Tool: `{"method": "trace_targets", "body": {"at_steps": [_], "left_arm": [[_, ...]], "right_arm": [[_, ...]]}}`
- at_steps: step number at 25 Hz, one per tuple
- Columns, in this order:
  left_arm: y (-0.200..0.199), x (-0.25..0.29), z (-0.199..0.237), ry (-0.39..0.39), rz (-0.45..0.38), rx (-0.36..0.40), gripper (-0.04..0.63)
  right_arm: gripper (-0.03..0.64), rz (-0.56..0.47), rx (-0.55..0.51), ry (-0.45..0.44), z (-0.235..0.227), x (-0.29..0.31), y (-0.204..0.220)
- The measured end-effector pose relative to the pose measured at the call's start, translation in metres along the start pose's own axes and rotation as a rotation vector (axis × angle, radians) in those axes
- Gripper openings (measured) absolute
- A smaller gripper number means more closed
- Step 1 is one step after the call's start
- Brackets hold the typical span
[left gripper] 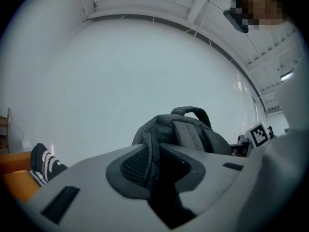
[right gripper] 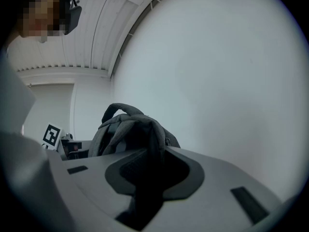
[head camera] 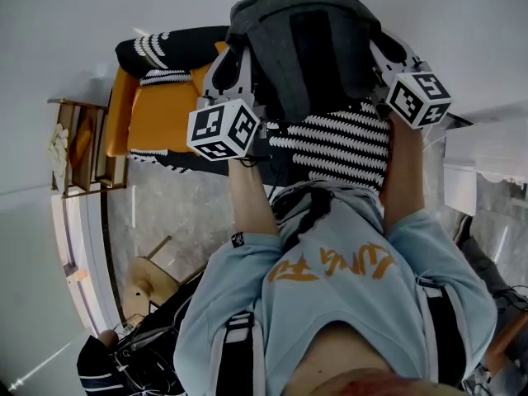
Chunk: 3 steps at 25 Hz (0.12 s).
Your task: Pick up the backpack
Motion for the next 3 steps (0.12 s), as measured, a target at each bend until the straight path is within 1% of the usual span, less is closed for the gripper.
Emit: {"method": "trace_targets", "body": {"at_steps": [3], "left_arm": [[-0.005,0.0005,0.0015,-0.008,0.001,-0.002,0.086]], "right_arm": [[0.094,0.003,0.001,-0.009,0.002,0.0035,-0.0039]]}}
Point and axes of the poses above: the fingertips, and each gripper's own axes: x forward along the fingers, z to its left, y out of its underside, the point moved 8 cm from there along -x, backward along the fingers, and after that the axes turned 15 degrees about -z, right-handed, at the moved point
